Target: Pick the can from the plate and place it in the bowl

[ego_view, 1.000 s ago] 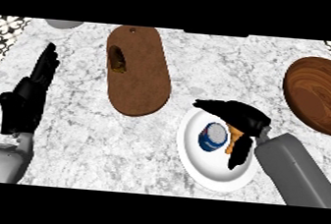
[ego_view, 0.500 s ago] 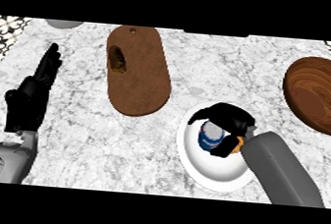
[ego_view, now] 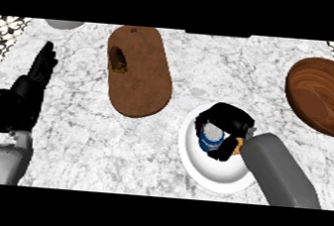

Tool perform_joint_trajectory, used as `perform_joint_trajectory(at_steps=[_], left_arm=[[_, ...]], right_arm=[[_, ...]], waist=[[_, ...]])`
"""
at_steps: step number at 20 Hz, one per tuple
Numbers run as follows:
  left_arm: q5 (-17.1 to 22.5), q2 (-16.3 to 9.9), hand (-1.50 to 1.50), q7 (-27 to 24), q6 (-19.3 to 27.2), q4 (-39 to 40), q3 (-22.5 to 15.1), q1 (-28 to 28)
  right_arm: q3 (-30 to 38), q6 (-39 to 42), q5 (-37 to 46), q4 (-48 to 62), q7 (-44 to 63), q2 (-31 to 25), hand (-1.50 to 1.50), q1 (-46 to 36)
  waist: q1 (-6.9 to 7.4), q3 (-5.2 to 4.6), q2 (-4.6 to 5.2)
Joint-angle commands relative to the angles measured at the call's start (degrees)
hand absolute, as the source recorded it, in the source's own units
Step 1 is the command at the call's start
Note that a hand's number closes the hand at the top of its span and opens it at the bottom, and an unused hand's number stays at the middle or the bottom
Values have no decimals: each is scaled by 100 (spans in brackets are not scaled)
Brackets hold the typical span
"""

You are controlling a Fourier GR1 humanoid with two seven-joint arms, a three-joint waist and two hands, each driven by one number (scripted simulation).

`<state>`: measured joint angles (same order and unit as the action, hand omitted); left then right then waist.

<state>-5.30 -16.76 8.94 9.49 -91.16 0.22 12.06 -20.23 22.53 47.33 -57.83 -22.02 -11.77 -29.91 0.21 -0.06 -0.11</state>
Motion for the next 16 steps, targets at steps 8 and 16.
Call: perform_joint_trajectory(at_steps=[8,16], left_arm=[[-148,127,0,341,142,-298,-23,-41],[-214,129,0,288,65,1,17,214]], right_arm=[[-1349,-1050,471,-1889,3467,1158,150,2098],[-1844,-1944,173,-4317,4378,1173,150,3027]], waist=[[-133,3,-69],[-166,9,-16]])
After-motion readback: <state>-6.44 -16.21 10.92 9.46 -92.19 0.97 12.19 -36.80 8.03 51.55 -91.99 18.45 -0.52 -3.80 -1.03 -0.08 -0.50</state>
